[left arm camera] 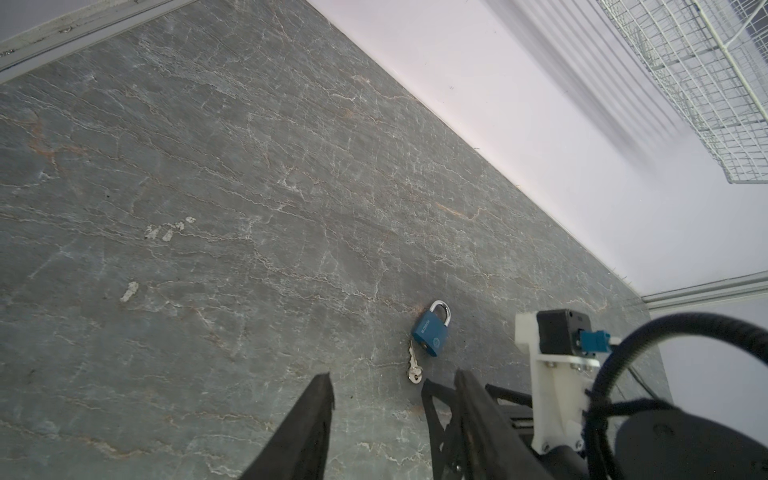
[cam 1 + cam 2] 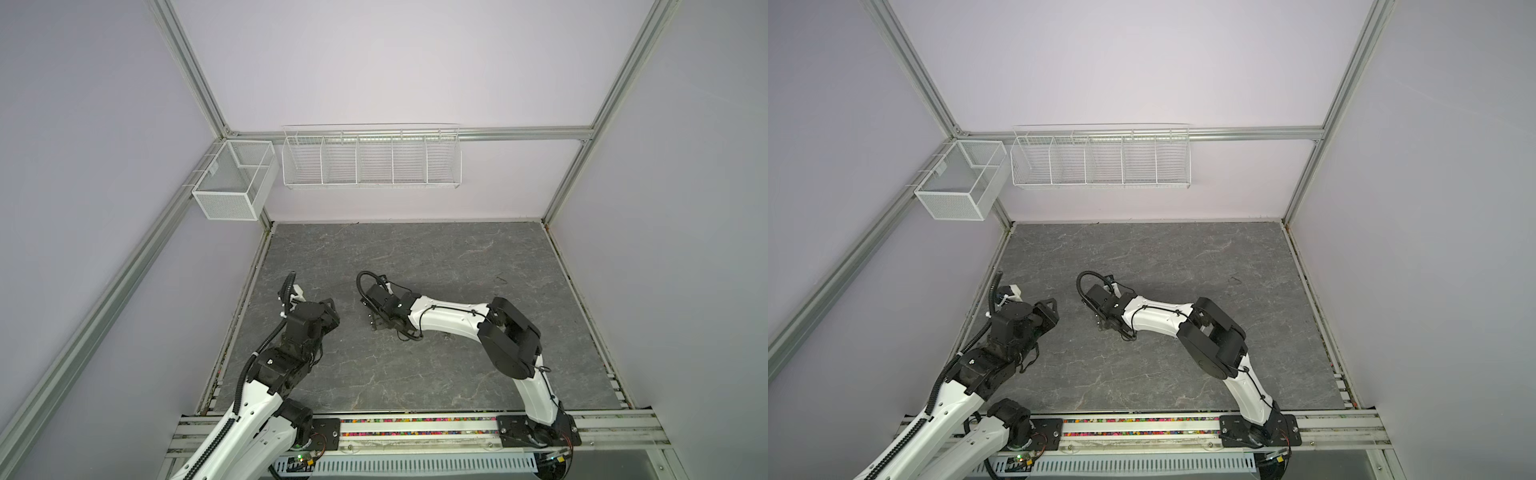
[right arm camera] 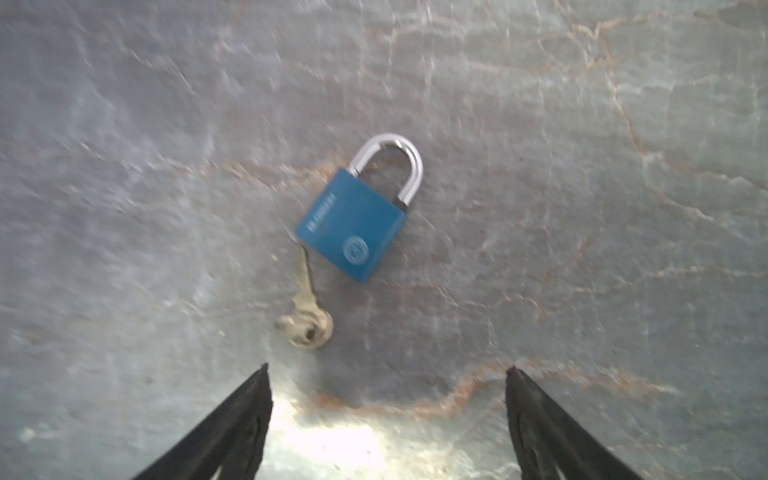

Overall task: Unlock with the key
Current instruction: 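Lower the open right gripper over the brass key beside the larger padlock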

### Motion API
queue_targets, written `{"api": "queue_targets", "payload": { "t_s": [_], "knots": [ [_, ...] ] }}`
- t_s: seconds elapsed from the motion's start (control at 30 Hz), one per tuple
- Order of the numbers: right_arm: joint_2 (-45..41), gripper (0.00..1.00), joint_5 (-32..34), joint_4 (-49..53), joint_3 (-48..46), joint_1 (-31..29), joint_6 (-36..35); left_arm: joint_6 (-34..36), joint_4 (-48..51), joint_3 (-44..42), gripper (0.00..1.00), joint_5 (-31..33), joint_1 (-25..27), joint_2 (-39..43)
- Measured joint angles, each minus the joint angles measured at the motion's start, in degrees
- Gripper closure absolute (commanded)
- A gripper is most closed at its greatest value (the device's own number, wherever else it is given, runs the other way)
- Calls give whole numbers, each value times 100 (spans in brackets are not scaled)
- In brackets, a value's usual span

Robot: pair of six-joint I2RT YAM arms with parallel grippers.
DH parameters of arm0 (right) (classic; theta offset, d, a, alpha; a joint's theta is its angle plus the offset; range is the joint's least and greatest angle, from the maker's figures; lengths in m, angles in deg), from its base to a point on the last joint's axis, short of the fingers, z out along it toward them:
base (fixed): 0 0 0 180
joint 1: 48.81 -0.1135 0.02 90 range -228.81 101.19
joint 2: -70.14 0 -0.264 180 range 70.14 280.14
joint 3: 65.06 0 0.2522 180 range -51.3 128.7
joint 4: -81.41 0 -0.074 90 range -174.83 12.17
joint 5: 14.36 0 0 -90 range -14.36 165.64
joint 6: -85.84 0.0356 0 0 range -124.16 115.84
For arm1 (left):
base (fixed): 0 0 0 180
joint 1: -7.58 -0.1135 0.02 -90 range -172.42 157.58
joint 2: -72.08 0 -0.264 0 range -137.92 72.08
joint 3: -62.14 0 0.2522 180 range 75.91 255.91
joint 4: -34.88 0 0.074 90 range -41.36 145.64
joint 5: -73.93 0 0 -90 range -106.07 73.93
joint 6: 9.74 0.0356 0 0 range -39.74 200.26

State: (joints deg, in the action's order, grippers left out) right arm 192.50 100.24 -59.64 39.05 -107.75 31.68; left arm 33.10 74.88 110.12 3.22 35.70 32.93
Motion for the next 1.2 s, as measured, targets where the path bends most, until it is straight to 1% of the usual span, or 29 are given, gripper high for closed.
{"api": "queue_targets", "payload": {
  "t_s": [0.23,0.47,0.67,0.8,0.93,1.2],
  "knots": [
    [448,11,111,9,514,2,44,201,2,2,51,-9,0,-66],
    [763,11,334,94,651,2,101,219,-48,0,51,-52,0,-195],
    [813,11,518,120,708,2,151,216,-142,0,51,-133,0,-295],
    [590,11,579,-142,267,7,216,192,-260,-7,51,-219,0,-328],
    [302,11,610,-157,-155,37,256,173,-337,-15,51,-313,0,-372],
    [-289,11,485,-271,-1012,267,317,166,-391,-68,51,-413,0,-520]
  ]
}}
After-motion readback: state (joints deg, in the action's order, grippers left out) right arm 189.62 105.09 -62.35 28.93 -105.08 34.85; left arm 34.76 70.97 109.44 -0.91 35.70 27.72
